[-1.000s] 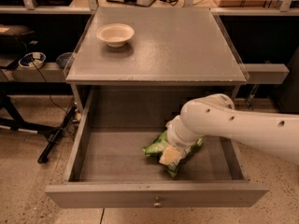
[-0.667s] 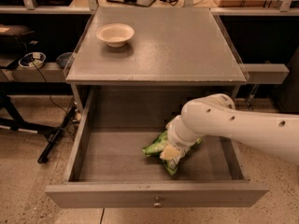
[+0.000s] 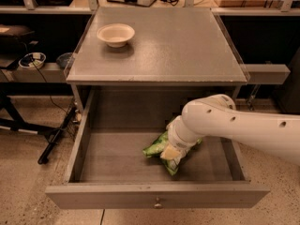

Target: Pick green rice chip bag from top drawer and place on counter

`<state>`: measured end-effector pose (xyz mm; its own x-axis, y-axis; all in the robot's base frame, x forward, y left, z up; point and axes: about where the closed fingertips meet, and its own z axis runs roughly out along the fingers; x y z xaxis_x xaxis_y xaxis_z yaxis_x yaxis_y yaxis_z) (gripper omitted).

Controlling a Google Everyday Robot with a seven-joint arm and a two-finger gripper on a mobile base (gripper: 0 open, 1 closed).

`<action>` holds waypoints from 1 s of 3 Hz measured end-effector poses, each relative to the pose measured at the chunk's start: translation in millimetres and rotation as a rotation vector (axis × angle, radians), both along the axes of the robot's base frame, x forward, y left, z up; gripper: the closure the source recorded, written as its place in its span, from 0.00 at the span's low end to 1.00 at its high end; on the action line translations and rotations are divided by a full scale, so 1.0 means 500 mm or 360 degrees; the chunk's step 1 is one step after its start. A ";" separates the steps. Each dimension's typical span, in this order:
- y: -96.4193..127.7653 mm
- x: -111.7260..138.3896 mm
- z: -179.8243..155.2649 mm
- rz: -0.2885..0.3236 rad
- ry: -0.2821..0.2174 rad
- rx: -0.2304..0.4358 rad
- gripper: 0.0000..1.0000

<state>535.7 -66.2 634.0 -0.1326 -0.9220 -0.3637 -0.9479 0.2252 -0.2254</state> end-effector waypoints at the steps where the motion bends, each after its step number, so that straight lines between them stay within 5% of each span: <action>1: 0.001 0.000 0.002 0.0006 -0.0001 0.0005 1.00; 3: 0.015 -0.010 0.065 0.0148 -0.0021 0.0154 1.00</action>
Offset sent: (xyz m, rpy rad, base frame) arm -0.0018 0.0046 0.0134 0.0354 -0.0107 0.0392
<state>530.9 -58.9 666.3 -0.0427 -0.8907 -0.4525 -0.9628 0.1577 -0.2194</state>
